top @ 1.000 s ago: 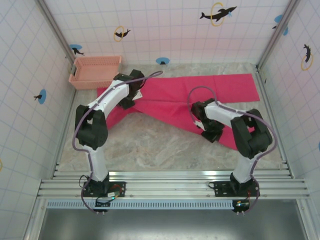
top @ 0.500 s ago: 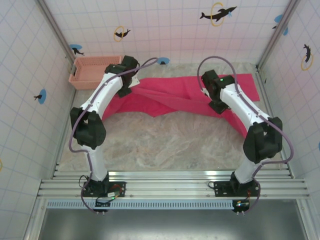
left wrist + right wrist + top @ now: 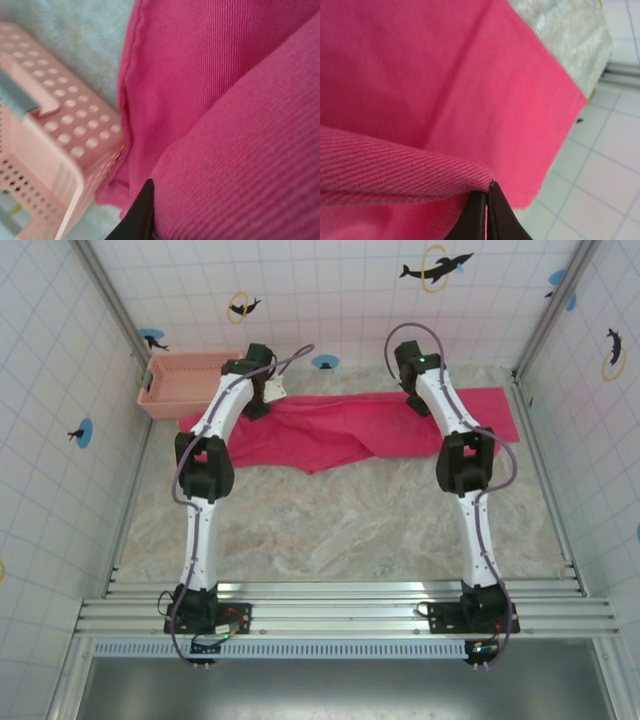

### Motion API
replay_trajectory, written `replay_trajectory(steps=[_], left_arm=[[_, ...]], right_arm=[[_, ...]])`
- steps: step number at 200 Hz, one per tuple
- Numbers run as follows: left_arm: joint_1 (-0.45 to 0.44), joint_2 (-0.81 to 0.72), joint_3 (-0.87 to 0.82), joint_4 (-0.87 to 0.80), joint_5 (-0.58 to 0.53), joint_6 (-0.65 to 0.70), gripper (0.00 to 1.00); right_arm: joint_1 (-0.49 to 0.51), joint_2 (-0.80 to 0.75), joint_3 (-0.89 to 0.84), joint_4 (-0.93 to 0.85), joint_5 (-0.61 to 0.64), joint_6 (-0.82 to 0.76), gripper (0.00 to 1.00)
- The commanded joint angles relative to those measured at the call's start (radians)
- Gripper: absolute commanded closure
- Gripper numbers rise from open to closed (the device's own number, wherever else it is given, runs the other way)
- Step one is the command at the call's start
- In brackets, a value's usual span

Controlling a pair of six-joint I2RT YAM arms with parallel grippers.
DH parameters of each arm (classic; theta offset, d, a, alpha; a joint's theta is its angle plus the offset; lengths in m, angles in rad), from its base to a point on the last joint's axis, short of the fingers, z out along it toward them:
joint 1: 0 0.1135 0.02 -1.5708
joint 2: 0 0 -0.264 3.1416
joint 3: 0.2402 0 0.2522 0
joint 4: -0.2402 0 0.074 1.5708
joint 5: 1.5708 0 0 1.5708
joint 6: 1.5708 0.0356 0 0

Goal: Roll up the long pants

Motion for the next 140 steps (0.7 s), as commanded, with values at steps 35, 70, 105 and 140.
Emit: replay_trajectory(steps=[35, 70, 105, 140], left_arm=[[0.023, 0.124, 0.078, 0.112, 0.026, 0.095, 0.80], [0.027, 0.157, 0.077, 0.205, -0.033, 0.090, 0.36], [0.026, 0.175, 0.078, 0.279, -0.093, 0.059, 0.03], [0.018, 0.158, 0.039, 0.317, -0.255, 0.036, 0.03]], right_arm=[[0.011, 0.143, 0.141, 0.196, 0.122, -0.126, 1.00], [0.018, 0.147, 0.142, 0.384, 0.098, -0.128, 1.00], [0.021, 0.172, 0.182, 0.503, 0.060, -0.159, 0.96], [0.018, 0.207, 0.221, 0.564, 0.106, -0.185, 0.32]])
